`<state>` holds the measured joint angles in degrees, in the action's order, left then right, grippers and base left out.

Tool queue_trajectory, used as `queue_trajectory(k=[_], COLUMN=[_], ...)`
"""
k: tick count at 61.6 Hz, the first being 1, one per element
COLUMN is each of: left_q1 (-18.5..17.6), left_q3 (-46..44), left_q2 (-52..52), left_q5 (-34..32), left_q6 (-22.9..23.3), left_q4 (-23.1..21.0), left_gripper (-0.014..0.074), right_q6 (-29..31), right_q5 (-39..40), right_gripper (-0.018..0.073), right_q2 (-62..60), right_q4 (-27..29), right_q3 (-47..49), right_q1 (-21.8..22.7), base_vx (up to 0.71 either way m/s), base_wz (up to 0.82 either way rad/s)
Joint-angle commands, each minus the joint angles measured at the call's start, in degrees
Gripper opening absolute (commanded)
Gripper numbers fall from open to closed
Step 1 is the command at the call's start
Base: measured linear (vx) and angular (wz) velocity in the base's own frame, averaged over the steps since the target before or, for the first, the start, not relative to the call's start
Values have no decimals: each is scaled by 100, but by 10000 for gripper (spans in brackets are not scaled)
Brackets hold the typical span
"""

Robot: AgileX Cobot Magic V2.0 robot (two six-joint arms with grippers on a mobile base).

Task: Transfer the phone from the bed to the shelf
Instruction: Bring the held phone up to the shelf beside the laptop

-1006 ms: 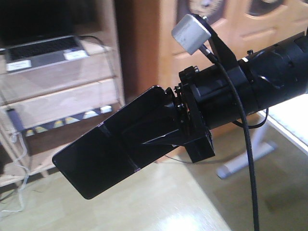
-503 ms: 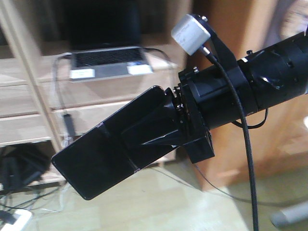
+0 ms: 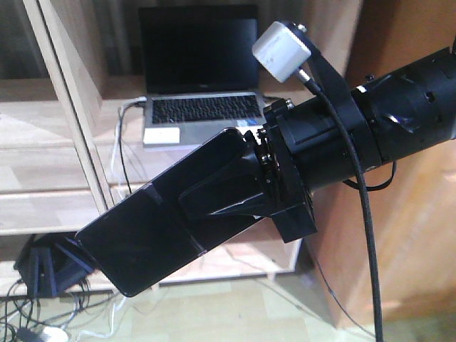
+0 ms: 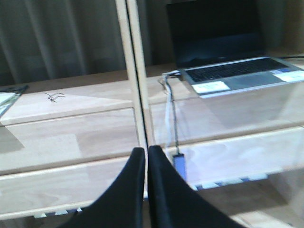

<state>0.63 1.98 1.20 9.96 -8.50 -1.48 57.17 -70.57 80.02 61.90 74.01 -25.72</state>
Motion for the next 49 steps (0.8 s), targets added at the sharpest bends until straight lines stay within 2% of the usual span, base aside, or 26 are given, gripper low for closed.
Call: queue_trajectory(k=[1, 49], left_q1=[4, 4], left_q3=[-132, -132], left_q2=[25, 25], left_q5=[-435, -435], left_q6=[33, 33], left_q4=[-52, -52], left_gripper=[1, 1], right_q6=[8, 8], right_q5=[-302, -302], right_gripper=[-2, -2], right_q2=[-184, -184], right_q4=[494, 494], right_q3=[160, 160], right_q1=[6, 6], base_vx=[26, 24], base_wz=[14, 10])
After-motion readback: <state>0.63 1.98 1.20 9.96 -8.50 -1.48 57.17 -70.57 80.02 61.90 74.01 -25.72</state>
